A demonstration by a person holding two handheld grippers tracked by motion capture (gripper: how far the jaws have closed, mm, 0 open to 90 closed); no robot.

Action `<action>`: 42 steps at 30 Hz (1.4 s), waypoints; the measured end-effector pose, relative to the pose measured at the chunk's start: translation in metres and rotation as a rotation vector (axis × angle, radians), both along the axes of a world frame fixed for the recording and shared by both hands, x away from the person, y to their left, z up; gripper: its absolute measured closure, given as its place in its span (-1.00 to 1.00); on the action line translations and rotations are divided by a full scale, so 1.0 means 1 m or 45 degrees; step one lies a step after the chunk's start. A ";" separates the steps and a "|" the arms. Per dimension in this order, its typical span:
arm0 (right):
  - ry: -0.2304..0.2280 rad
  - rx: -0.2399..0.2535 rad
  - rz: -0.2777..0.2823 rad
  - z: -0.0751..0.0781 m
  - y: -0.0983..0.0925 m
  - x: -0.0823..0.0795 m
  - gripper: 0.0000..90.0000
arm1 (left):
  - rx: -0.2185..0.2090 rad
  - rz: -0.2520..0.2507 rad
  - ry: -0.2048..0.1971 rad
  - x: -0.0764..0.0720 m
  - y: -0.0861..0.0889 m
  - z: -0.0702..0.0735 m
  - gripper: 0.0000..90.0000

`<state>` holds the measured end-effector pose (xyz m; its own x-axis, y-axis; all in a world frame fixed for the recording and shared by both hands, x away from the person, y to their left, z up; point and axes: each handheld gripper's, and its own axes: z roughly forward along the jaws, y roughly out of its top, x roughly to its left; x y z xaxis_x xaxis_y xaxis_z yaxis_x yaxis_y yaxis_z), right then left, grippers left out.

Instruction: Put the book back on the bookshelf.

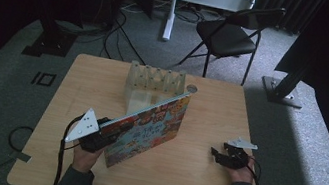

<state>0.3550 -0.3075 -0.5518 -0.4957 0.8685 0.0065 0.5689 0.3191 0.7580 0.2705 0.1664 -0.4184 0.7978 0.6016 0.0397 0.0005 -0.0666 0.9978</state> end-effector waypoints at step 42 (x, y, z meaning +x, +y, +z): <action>-0.001 -0.002 0.000 0.000 0.000 0.000 -0.19 | -0.012 0.101 0.011 -0.012 0.020 0.002 0.79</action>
